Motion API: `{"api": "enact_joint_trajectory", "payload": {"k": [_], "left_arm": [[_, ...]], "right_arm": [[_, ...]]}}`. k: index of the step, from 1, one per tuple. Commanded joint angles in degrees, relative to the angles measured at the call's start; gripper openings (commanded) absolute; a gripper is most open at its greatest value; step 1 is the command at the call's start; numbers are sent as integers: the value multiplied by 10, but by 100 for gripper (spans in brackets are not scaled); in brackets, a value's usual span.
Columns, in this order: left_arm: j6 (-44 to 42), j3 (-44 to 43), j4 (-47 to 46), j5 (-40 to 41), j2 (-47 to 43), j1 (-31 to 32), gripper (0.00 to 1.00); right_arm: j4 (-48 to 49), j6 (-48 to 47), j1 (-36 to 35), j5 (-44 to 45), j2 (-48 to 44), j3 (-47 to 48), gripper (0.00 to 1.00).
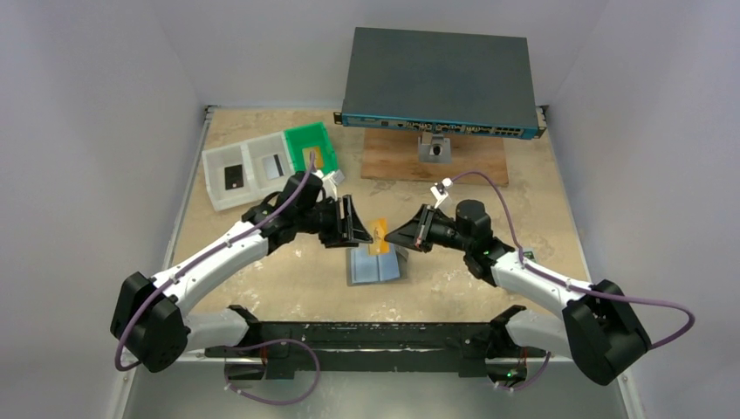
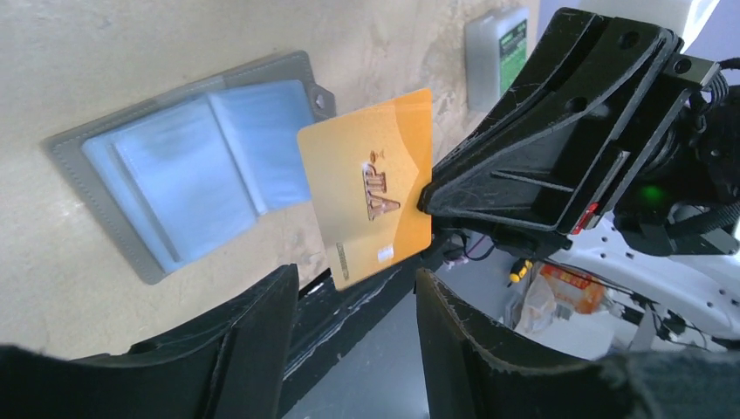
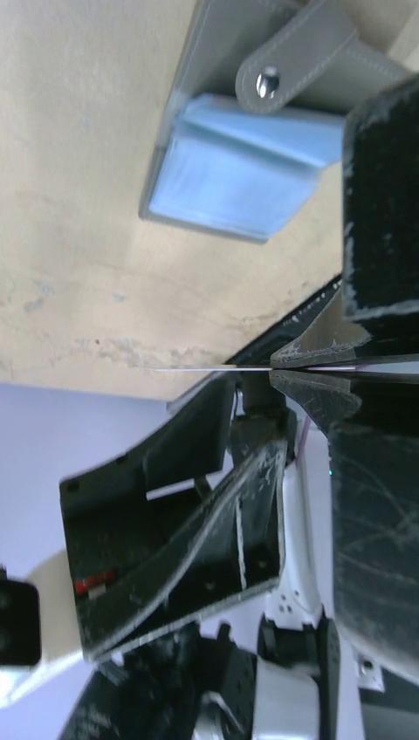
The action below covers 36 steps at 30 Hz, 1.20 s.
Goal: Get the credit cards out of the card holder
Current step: Place the credit card in the storage box.
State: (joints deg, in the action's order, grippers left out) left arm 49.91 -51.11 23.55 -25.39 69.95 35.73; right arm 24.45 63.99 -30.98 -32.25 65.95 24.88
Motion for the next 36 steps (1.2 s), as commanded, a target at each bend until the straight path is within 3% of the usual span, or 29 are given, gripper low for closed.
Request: {"api": "enact_joint_trajectory", "payload": {"k": [1,9,13,16,19,20,21,22,26,27,31,36], "left_arm": [[13,23,-87,-81,-2,-6,52],[49,41,-156,-110,-1,-6,49],[71,51,-191,-121,0,-6,32],[79,56,-202,-123,3,-6,3],[73,55,-185,-110,-2,-6,0],[68,54,-174,-99,-7,-6,0],[62,53,-158,-78,-15,-7,0],[55,51,-140,-62,-21,-8,0],[38,42,-82,-16,-41,-39,0],[24,33,-60,0,-45,-50,0],[-21,-20,27,72,-37,-103,0],[-55,-100,59,124,24,-176,0]], "right_arm": [[80,52,2,-51,-11,13,0],[85,61,3,-63,-10,23,0],[83,57,3,-62,-8,24,0],[65,45,3,-51,-10,31,0],[10,9,3,-35,-17,48,2],[-16,-9,3,-24,-20,58,16],[-61,-29,2,-9,-26,67,43],[-93,-48,2,5,-36,78,59],[-192,-109,2,59,-60,115,94],[-208,-120,2,74,-66,121,98],[-261,-140,2,118,-92,135,99],[-303,-153,2,167,-133,137,99]]}}
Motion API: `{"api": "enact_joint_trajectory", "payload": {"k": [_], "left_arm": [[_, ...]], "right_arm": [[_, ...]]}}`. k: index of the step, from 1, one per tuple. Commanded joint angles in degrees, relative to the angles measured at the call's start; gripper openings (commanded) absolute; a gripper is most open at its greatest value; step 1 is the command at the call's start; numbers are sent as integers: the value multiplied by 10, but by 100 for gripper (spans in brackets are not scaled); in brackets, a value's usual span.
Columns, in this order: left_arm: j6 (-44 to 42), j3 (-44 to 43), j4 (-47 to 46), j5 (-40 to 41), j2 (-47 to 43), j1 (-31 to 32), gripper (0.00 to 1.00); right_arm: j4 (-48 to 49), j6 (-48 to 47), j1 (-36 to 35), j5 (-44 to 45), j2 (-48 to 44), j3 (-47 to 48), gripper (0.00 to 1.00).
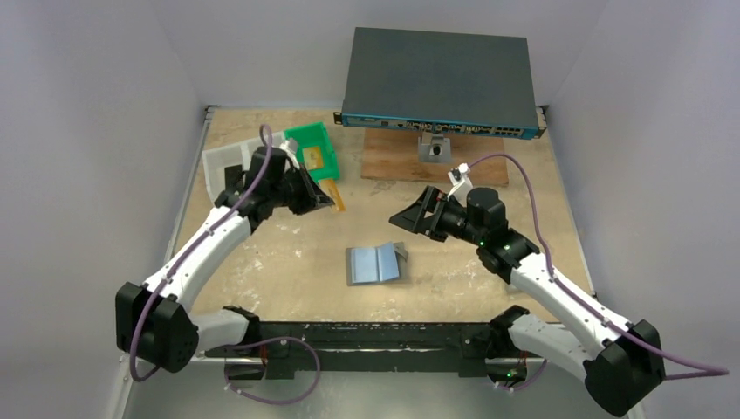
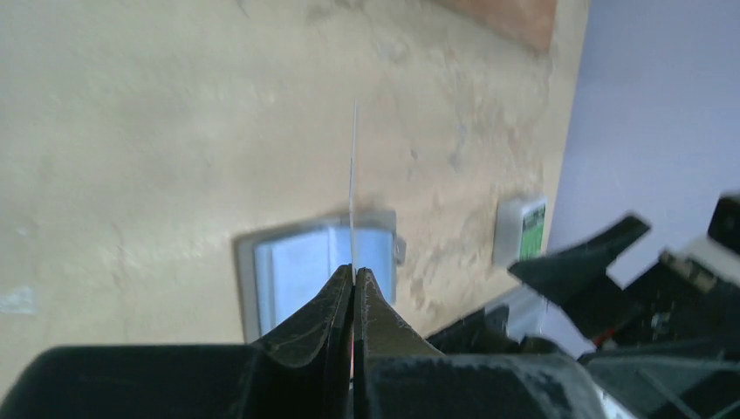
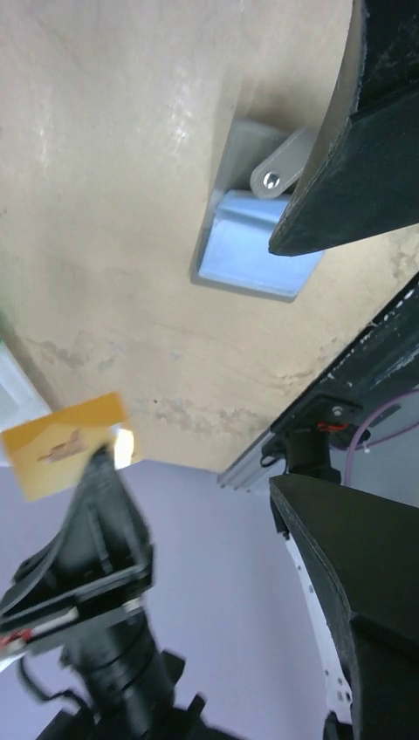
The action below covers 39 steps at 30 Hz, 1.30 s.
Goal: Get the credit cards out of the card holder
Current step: Place the credit card in the storage box.
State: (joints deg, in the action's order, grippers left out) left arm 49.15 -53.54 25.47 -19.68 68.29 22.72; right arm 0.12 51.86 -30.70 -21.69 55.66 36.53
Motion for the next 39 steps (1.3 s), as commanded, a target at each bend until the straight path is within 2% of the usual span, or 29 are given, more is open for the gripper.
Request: {"api": "enact_joint_trajectory", "payload": {"k": [1,8,16,29,34,37,39], "left_arm": [[-55,-96,40,74,64,-57,0],[-101,-257,55,64,205,-116,0],[-171,-435,114,55,368,-131,0],[-225,-560,173,49,509,-155,0],[-231,-569,185,52,504,-156,38],[-233,-570,189,58,490,-156,49],[-233,-569,191,61,475,-156,53]], "right_arm": [[-68,-35,-1,68,-37,22,99],[-127,-58,-1,92,-68,42,99],[-162,-74,-1,114,-95,51,99],[-171,-84,-1,115,-95,53,99],[-167,-84,-1,112,-91,54,99],[-168,-86,-1,111,-85,55,99],[-169,-88,-1,111,-80,56,99]]}}
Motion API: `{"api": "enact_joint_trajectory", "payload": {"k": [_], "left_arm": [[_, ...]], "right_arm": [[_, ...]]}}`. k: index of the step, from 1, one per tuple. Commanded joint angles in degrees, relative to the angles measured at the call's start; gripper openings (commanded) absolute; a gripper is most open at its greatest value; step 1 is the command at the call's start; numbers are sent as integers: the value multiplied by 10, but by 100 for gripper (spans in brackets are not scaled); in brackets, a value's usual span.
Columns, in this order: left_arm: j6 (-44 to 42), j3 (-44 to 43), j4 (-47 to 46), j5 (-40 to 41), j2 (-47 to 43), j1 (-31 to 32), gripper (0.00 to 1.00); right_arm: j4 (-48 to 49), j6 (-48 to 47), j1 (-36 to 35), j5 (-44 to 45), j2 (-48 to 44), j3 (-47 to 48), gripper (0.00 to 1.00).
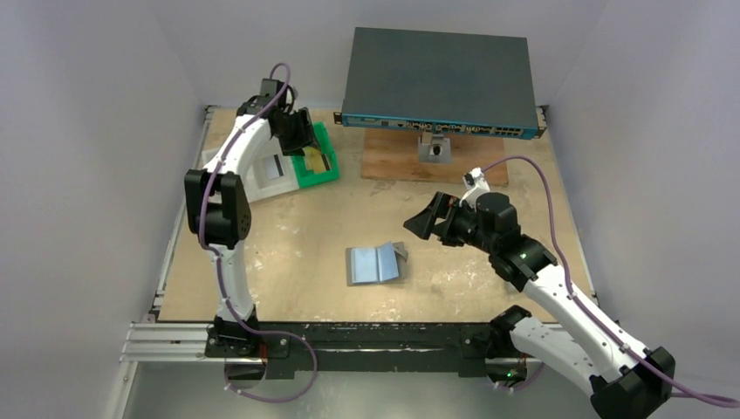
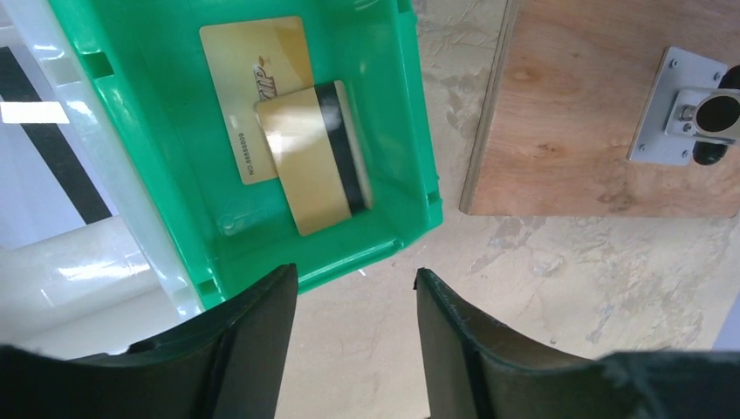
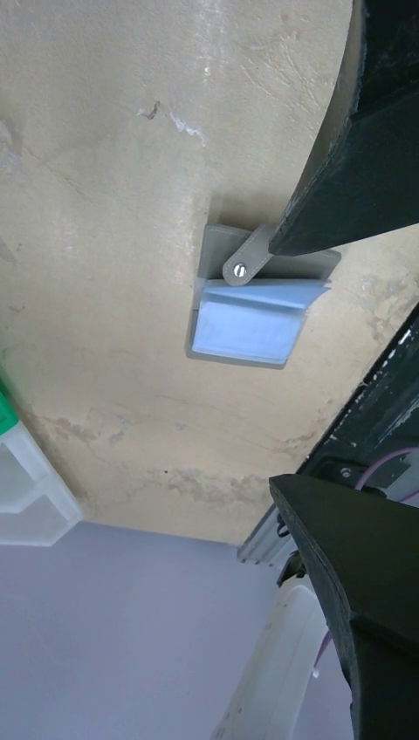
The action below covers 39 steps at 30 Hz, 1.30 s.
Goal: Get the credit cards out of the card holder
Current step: Place the credit card in the storage box, then remove the credit card from the card holder.
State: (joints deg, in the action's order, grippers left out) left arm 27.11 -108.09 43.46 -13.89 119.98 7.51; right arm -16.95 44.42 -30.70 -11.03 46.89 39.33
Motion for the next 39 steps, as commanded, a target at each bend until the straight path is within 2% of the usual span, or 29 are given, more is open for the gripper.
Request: {"api": "enact_joint_trajectory", "payload": {"k": [1,5,9,12,17,19,21,25,30,39], "left_arm": [[-13,-23,14,5,-49,-3,55],[-6,-13,31,22,-92,-4,56],[23,50,31,24,-171,-4,56],[50,152,8,9,-251,7,55],[67,332,-26,31,-398,74,55],[80,383,-31,40,-438,104,54],[102,438,-35,43,-474,137,52],[128,496,-42,43,-520,187,51],[147,536,-43,42,-547,236,50],[167,612,-64,22,-598,247,50]], "right_arm": [[2,-14,-1,6,11,29,99],[0,-19,-1,9,24,29,99],[-1,-26,-8,22,46,31,99],[-1,-26,-27,40,71,40,99],[-4,-24,-101,105,125,63,96],[2,-18,-129,109,153,74,91],[13,-7,-155,110,181,80,81],[29,9,-202,142,234,91,77],[39,22,-242,167,316,110,67],[41,29,-271,210,440,150,66]]}}
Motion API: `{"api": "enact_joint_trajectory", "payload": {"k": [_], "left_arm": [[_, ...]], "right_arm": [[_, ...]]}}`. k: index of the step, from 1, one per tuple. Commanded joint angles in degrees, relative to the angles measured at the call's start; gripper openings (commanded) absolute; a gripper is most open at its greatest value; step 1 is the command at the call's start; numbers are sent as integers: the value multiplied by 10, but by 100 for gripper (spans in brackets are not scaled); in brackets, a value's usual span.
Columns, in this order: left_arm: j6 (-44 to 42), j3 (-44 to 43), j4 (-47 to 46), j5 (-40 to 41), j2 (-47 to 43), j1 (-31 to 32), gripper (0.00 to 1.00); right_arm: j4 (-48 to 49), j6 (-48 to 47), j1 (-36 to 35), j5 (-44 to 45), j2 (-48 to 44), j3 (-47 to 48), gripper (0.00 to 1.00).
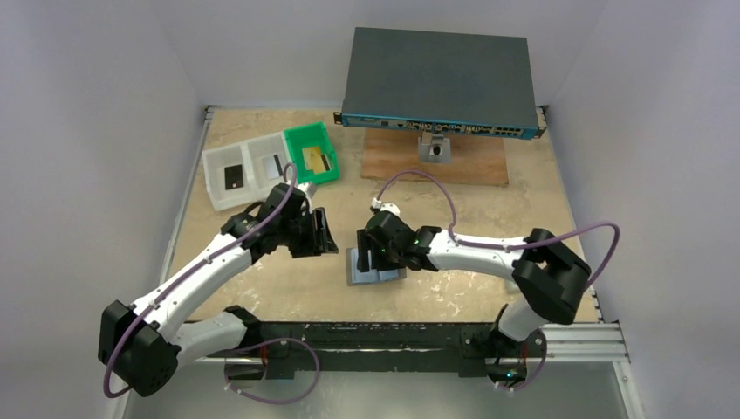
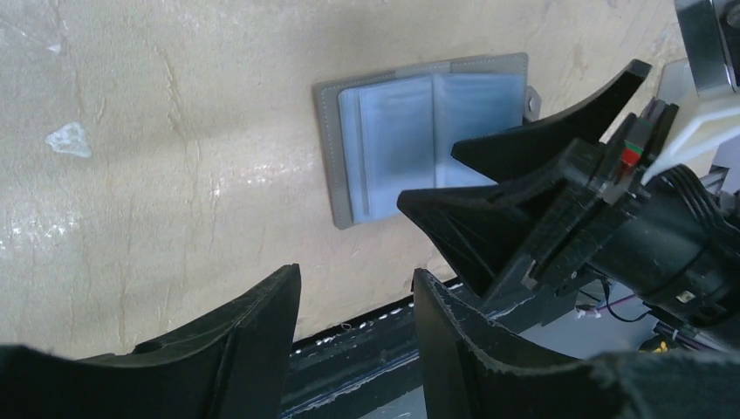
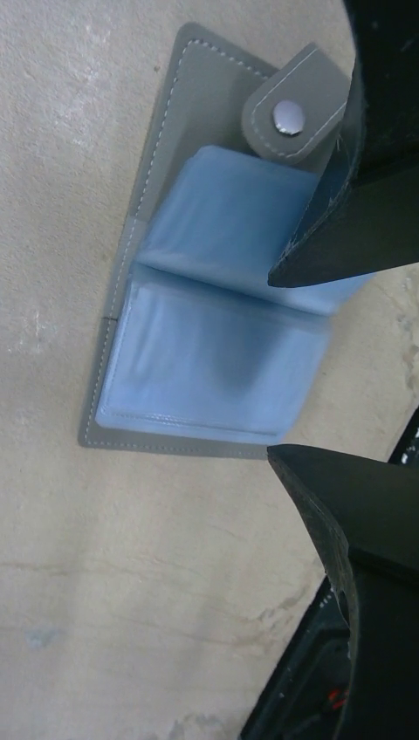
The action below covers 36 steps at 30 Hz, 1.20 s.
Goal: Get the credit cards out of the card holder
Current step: Remove the credit card from the card holder.
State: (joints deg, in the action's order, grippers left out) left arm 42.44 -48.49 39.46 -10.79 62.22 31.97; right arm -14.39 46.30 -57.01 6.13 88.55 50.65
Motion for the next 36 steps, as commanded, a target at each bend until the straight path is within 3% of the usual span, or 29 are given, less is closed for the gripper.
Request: {"api": "enact_joint_trajectory", "payload": {"k": [1,13,23,30,36], "left_arm": [[12,19,-24,-9,-22,2,50],[20,45,-51,-13,-17,2,49],[25,58,-61,-18,-13,3,47],[28,67,-69,-23,2,3,46],[37,74,-93,-34,31,13,40]], "right_arm": [[12,10,-10,43,33,42,66],[-44,11,-38,109,126,103,57],[14,25,-40,75,111,47,49],[32,34,-40,50,108,28,23],[64,30,-39,34,92,3,12]]}}
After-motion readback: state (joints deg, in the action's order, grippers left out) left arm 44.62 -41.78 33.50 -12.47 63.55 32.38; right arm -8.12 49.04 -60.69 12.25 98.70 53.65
